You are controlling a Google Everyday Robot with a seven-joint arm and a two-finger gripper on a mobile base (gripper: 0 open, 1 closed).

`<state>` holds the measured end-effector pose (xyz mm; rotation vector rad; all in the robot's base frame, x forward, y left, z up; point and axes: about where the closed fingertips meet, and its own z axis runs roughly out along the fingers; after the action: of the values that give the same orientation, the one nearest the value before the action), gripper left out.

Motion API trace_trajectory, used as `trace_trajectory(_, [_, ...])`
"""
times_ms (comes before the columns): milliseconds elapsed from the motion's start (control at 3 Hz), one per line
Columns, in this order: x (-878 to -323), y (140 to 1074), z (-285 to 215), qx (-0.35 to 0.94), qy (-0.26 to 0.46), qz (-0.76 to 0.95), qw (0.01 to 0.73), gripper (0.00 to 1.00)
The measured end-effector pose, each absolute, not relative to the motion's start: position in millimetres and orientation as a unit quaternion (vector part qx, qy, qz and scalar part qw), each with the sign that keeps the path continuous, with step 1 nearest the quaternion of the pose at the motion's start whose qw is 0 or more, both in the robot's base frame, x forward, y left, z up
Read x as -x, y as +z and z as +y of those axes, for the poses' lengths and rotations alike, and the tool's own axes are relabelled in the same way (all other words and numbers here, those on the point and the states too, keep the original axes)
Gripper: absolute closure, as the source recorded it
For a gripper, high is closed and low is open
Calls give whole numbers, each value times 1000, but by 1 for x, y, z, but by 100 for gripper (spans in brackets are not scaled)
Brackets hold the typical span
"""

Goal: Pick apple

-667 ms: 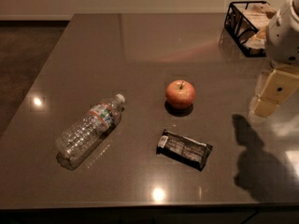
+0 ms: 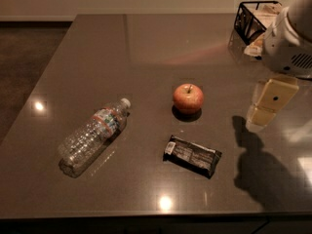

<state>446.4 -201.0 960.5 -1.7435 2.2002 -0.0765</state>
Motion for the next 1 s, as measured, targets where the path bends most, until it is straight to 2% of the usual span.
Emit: trace_trajectory(1000, [-502,898,-153,611,47,772,170,0])
